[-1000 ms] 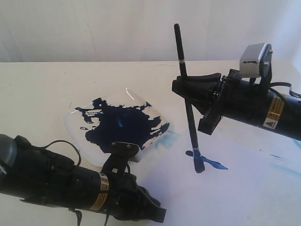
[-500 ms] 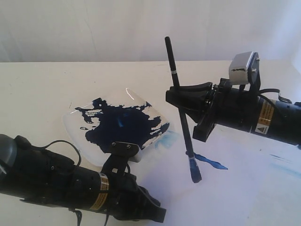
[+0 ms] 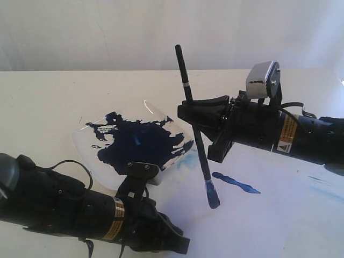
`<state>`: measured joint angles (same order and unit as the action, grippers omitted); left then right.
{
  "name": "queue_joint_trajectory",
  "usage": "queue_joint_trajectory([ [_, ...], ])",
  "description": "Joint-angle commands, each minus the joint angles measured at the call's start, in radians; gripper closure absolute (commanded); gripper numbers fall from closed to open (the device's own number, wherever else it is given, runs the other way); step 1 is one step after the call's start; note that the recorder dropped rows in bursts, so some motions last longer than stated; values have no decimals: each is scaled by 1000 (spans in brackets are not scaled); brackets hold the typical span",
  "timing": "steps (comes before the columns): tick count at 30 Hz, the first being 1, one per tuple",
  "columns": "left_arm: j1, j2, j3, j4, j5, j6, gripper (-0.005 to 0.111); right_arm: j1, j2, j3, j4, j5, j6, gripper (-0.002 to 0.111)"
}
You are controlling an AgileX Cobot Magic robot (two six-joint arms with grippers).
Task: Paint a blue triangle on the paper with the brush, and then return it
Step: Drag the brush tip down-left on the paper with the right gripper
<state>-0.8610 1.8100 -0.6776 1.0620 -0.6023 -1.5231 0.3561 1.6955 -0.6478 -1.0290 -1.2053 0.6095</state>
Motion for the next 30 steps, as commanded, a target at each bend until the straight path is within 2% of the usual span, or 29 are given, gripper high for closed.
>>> queue_joint_trajectory([
  [1,0,5,18,23,75,6,107,4,5,-9,7,-16,-12,108],
  [30,0,5,18,23,75,6,107,2,42,-19,3,-16,-31,108],
])
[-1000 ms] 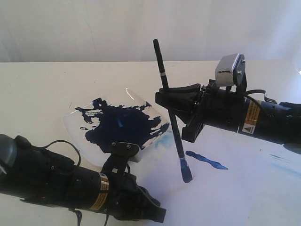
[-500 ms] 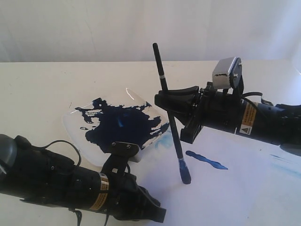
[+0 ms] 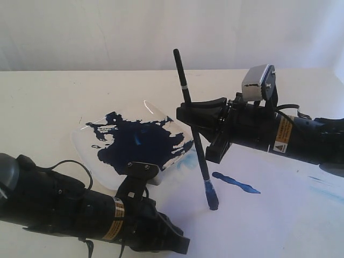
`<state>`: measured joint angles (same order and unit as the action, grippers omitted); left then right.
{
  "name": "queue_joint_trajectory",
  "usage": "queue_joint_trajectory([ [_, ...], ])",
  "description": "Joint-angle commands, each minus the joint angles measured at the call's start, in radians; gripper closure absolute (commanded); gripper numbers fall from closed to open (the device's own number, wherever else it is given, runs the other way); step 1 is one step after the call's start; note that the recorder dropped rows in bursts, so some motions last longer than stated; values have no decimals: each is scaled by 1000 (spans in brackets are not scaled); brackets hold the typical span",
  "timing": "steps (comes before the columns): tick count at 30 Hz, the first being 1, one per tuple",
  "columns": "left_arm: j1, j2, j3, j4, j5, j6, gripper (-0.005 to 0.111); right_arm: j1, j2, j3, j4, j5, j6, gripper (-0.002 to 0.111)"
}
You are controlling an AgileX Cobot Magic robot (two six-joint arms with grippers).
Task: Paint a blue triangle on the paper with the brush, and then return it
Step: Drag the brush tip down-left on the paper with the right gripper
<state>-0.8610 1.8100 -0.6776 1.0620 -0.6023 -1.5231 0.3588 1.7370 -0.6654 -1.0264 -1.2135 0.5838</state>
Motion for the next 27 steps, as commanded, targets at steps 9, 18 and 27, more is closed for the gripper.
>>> queue_joint_trajectory([
  [9,0,5,18,23,75,6,107,-1,1,-1,0,-8,-3,108],
  [18,0,5,18,23,75,6,107,-1,-3,-1,0,23,-1,108],
  [27,0,5,18,23,75,6,107,-1,-3,-1,0,27,1,108],
])
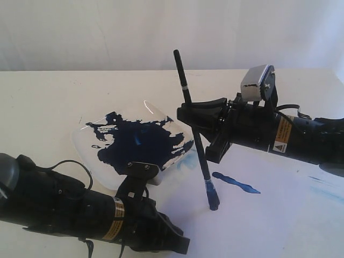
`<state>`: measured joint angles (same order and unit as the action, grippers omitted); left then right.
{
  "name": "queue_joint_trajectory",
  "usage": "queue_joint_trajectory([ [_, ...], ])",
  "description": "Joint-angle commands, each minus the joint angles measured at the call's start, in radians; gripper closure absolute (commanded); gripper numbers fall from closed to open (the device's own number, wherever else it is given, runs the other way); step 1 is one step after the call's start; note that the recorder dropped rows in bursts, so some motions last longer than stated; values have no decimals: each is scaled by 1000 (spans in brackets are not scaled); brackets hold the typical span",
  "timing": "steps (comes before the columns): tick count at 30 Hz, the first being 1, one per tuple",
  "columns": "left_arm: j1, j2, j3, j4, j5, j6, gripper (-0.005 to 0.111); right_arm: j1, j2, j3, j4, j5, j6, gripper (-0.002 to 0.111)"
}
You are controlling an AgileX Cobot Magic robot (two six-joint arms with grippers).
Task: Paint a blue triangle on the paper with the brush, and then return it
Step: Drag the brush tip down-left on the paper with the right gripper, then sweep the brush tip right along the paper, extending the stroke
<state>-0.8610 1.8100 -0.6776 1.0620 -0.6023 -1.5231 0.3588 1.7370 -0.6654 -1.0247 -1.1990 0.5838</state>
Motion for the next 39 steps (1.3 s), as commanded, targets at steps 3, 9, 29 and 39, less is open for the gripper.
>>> queue_joint_trajectory([
  [3,0,5,18,23,75,6,107,-1,-3,-1,-1,31,3,108],
  [9,0,5,18,23,75,6,107,-1,-3,-1,-1,31,3,108],
  [29,0,5,18,23,73,6,107,-1,-65,-1,1,192,7,108],
  [39,0,5,18,21,74,6,107,-34,-72,-1,1,211,-3,108],
])
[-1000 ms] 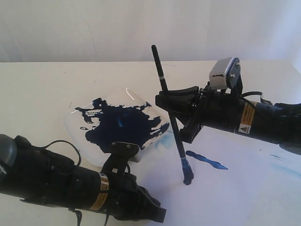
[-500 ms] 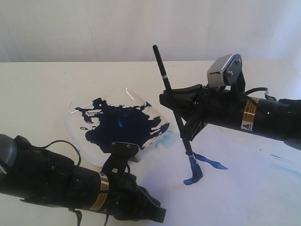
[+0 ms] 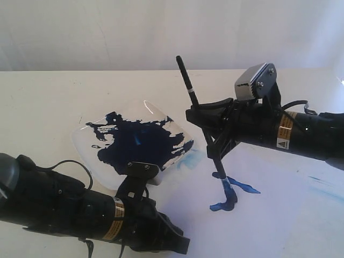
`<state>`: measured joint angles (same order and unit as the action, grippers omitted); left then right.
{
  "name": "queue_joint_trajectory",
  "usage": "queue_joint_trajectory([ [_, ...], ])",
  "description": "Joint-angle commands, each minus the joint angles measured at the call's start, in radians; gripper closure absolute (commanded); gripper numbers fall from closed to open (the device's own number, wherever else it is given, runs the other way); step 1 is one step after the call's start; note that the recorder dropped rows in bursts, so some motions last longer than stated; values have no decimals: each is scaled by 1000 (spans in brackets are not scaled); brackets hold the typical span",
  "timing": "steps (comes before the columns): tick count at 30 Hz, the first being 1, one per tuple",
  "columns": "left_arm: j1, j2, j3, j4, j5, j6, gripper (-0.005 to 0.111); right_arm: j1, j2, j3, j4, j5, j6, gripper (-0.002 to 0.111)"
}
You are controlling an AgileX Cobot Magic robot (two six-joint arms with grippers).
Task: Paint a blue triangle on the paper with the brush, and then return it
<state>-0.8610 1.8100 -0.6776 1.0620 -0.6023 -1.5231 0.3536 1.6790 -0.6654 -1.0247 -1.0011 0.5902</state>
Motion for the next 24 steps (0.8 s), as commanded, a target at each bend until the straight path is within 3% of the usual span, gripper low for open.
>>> queue_joint_trajectory([
  [1,0,5,18,21,74,6,107,-37,-18,-1,1,14,-9,108],
  [11,0,5,18,21,74,6,107,-115,-34,-1,-1,15,-3,108],
  [24,0,5,18,21,74,6,107,-115,-43,-1,-1,65,-12,108],
])
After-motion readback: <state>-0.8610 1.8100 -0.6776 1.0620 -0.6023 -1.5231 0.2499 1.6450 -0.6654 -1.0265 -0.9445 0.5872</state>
